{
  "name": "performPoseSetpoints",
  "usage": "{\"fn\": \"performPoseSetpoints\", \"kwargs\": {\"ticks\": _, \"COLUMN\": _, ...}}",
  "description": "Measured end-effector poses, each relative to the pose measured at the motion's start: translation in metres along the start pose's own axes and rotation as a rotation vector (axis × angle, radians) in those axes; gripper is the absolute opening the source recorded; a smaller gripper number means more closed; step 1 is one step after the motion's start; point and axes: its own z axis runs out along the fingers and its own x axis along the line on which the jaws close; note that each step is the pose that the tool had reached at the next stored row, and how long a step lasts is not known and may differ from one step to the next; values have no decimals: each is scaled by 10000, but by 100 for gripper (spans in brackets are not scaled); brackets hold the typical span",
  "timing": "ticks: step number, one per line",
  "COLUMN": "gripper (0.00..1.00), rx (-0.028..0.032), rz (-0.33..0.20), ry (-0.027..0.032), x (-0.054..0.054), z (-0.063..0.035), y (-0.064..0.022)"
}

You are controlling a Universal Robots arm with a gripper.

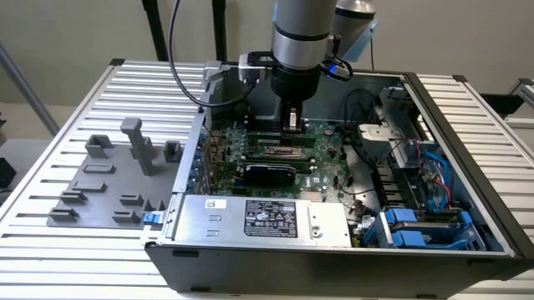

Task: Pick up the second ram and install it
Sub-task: 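Insert the second ram into the second slot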

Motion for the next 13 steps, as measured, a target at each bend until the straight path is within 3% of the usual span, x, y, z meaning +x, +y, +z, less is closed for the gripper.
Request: {"fn": "performPoseSetpoints", "kwargs": {"ticks": 13, "gripper": 0, "rx": 7, "rz": 86, "ry": -1, "x": -33, "z": 237, "y": 1}}
